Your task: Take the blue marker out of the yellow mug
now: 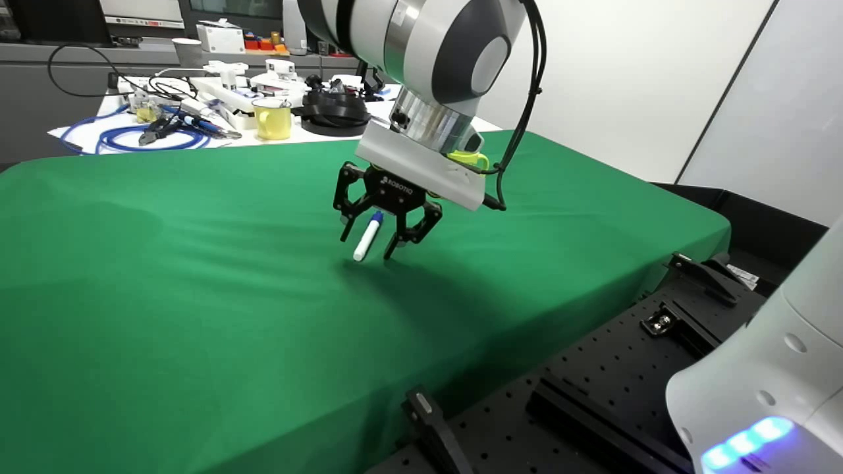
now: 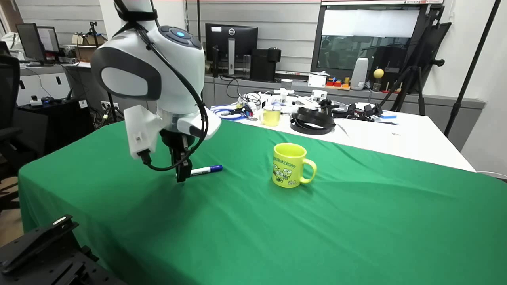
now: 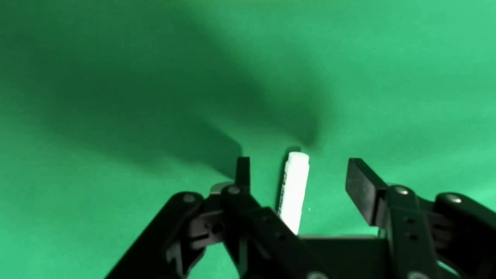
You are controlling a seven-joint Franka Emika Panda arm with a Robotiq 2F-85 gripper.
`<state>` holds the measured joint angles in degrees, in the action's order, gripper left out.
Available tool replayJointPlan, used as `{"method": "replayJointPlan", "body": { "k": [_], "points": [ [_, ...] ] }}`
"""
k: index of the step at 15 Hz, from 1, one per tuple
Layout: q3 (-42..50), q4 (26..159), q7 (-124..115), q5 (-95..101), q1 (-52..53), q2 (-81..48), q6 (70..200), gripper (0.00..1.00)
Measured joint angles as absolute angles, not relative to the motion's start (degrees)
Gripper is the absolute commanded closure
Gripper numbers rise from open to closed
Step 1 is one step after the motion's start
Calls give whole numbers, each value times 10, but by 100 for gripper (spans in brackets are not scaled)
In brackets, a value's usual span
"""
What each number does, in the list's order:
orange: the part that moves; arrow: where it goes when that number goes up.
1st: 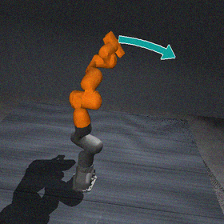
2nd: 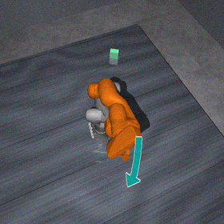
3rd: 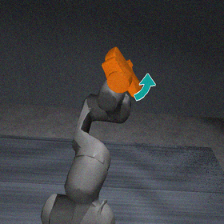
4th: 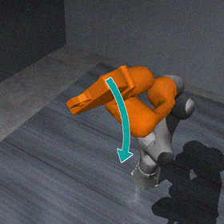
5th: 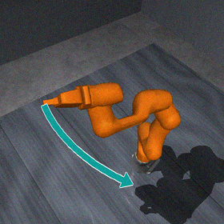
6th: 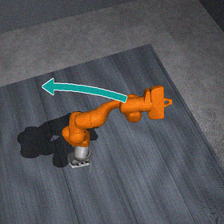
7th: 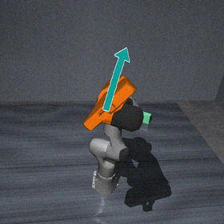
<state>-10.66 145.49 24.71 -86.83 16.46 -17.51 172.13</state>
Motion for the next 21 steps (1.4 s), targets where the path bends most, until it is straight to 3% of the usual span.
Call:
{"method": "replayJointPlan", "body": {
  "k": [21],
  "points": [
    [-99, 1495, 229, -866, 168, -122, 1741, 0]
  ]
}}
